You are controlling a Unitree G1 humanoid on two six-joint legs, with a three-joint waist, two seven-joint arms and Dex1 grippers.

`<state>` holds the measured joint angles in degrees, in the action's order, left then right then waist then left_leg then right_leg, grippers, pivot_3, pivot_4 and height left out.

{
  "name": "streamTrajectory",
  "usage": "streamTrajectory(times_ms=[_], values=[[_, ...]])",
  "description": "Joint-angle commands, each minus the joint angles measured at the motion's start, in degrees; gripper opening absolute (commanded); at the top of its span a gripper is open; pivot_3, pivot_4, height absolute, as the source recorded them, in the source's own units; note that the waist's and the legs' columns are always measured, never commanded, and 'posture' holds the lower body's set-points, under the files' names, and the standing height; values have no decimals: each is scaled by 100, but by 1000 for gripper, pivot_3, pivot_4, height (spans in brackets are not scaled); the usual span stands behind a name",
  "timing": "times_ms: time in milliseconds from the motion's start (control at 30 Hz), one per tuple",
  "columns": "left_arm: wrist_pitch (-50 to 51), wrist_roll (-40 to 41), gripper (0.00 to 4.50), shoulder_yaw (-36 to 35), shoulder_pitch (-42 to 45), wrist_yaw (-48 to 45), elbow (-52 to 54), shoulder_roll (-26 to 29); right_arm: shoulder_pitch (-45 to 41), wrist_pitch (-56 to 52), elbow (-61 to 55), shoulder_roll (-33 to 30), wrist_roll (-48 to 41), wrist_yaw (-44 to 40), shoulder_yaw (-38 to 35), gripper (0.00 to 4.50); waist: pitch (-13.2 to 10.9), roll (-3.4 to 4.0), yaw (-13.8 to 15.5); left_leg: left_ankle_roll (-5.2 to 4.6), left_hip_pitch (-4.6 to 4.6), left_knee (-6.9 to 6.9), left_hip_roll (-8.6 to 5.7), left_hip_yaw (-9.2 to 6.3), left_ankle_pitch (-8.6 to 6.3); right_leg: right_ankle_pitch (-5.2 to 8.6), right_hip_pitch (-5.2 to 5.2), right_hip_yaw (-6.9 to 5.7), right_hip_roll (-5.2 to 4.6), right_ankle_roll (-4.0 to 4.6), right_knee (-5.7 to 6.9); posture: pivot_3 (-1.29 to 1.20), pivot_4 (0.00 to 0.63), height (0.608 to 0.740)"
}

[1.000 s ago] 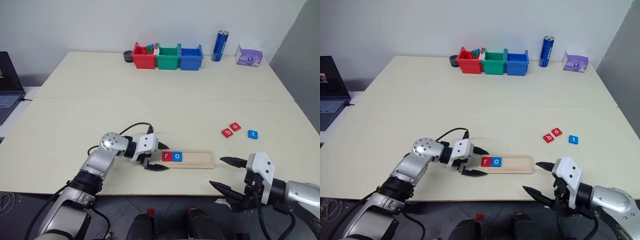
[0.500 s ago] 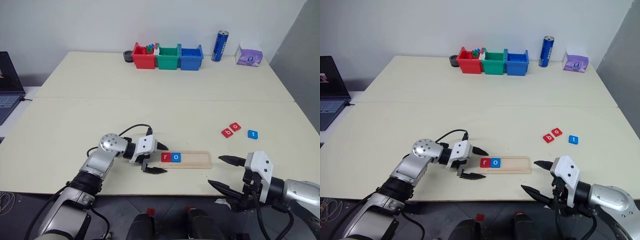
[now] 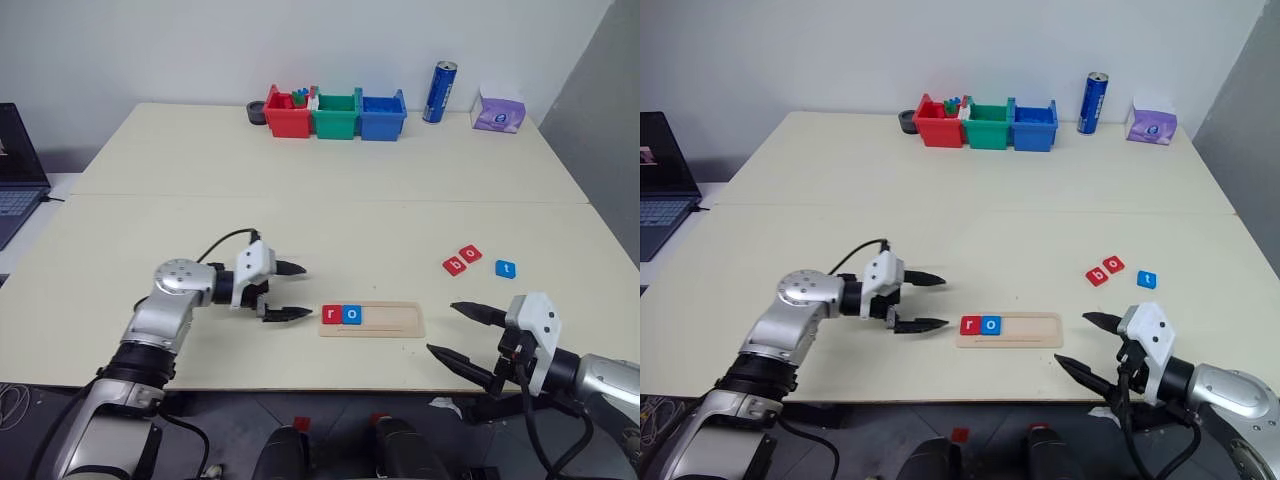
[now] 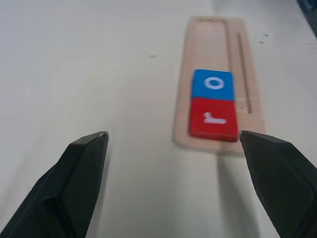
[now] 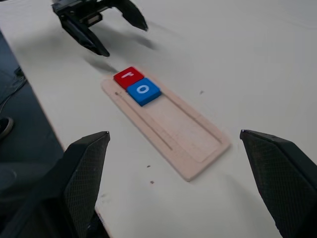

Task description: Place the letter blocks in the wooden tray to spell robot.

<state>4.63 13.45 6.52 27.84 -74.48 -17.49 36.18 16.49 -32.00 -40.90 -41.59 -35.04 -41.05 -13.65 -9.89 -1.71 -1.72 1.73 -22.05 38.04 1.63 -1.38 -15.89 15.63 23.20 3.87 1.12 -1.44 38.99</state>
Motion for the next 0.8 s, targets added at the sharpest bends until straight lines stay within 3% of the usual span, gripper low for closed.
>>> streamTrajectory(times_ms=[33, 267, 400, 800], values=[[347, 363, 4456, -350, -84, 86, 511, 120, -167, 47, 94, 123, -17, 201, -204, 4500, 0, 0, 0, 0, 0, 0, 0, 1, 0, 0, 0, 1, -2, 0, 0, 0, 150, 740], [609, 699, 4456, -470, -730, -54, 1648, 382, -919, 4, 859, 310, 774, 902, 334, 4500, 0, 1, -11, 0, 2, -1, 0, 1, 0, 0, 1, 8, -11, 0, 1, 0, 150, 740], [173, 633, 4456, -421, -999, -293, 1709, 498, -1559, 238, 1680, 394, 1342, 1034, 728, 4500, -1, 3, -14, 0, 9, -2, 0, 7, 0, 0, 1, 12, -8, 1, 3, 0, 150, 740], [504, 753, 4456, -394, -947, -422, 1886, 700, -3007, 541, 3736, 1115, 2099, 1441, 1011, 4500, -3, 5, -6, -1, -1, -4, -3, 9, 0, -15, 5, 8, -11, 27, 0, 0, 150, 740]])
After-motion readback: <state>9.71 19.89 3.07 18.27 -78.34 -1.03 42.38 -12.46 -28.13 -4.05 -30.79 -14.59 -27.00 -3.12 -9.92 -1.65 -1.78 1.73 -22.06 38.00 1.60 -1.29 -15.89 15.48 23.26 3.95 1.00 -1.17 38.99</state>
